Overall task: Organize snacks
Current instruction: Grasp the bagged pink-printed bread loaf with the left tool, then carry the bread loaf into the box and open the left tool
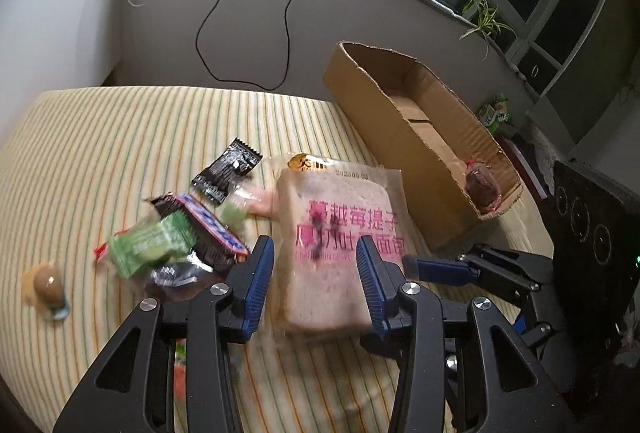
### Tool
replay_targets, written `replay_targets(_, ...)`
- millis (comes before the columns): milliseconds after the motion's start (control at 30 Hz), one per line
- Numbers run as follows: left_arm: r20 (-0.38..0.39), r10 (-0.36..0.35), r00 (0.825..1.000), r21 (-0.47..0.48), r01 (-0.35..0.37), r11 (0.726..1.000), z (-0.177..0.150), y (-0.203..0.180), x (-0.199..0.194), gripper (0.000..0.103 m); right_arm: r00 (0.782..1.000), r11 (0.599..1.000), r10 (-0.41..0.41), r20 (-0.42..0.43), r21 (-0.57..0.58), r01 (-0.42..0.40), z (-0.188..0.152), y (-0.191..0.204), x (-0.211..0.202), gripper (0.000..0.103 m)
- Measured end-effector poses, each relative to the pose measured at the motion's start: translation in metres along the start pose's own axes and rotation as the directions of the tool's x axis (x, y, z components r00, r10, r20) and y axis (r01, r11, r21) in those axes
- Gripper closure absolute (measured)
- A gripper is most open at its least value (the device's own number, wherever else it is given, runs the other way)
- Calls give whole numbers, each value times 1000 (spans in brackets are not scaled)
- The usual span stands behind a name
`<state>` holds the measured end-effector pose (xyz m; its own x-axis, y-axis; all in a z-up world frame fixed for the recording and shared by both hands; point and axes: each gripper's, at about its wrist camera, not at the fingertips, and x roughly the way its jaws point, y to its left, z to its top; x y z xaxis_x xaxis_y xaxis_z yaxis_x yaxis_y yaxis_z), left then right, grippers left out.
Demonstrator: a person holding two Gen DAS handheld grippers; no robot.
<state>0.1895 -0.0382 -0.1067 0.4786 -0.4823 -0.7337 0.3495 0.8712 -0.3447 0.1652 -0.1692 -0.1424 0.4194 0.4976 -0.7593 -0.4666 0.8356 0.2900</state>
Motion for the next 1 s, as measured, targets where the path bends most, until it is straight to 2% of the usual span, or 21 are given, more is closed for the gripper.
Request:
replay_targets(267, -45, -25, 999, -1, 25, 1000, 9, 4, 16, 58, 1000, 1000, -11, 7, -2, 11, 1, -3, 4, 33)
replay_targets(333, -53, -19, 998, -5, 19, 1000, 10, 5, 17, 47, 1000, 1000, -13, 7, -7, 13, 1, -2, 4, 33)
replay_targets(367, -61, -19, 998, -8, 18, 1000, 10, 6, 18, 46, 1000, 1000, -15, 8, -11, 15, 1, -1, 5, 33)
replay_targets(533, -94, -64, 993, 11, 65, 998, 9, 3, 22, 46, 1000, 999, -28, 10, -29, 28, 2, 2, 6, 33)
replay_targets(633, -88, -49, 995, 42, 52, 998, 7, -4, 20, 46, 999, 998, -41, 17, -47, 42, 3, 6, 8, 37)
replay_targets(1000, -36, -17, 999, 37, 18, 999, 7, -7, -6, 48, 998, 996, -43, 51, -77, 47, 3, 19, -2, 40)
